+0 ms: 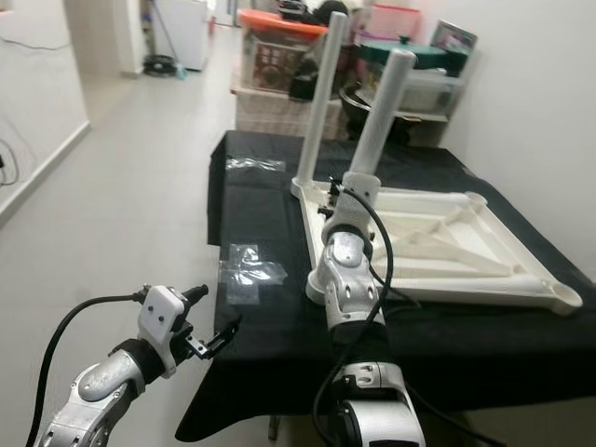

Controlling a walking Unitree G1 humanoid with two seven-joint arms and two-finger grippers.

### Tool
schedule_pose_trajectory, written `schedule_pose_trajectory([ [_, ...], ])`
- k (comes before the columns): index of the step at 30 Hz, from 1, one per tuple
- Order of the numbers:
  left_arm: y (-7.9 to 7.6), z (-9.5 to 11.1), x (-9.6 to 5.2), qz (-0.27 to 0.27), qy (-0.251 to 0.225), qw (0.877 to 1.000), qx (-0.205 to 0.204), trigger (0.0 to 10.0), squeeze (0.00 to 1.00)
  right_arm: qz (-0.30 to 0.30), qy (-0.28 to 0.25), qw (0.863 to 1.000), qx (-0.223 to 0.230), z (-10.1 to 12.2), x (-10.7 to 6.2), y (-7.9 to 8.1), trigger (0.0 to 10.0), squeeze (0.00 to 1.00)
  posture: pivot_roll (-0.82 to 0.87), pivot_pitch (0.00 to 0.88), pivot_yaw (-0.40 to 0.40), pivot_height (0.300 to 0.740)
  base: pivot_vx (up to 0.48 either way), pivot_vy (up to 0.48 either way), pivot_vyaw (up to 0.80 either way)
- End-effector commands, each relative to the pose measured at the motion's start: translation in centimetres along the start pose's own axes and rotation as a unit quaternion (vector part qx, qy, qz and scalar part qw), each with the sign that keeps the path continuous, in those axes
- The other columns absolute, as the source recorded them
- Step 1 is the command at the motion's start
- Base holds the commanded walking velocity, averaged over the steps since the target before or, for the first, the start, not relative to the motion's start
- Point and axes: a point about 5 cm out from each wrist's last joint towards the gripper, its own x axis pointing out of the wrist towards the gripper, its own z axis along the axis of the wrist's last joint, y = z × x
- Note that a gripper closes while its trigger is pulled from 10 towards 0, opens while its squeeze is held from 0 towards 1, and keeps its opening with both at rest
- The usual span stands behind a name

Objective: Building children table

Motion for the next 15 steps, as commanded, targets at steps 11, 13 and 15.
schedule_pose_trajectory([
  [11,0.0,0.0,0.1,-0.002,0.001,1.000,-0.001,10.0,0.00,0.000,-0.032,0.999,-0.027,0.3,-1.5,-1.2,10.0,1.00,0.06,0.000,-0.114,0.740,0.000,0.000,0.00],
  [13,0.0,0.0,0.0,-0.002,0.001,1.000,0.000,10.0,0.00,0.016,-0.050,0.998,-0.019,0.8,-1.9,-1.1,10.0,1.00,0.05,0.000,-0.112,0.740,0.000,0.000,0.00],
  [15,0.0,0.0,0.0,-0.002,0.001,1.000,0.000,10.0,0.00,0.026,-0.061,0.998,-0.014,1.1,-2.2,-1.0,10.0,1.00,0.05,0.000,-0.112,0.740,0.000,0.000,0.00],
])
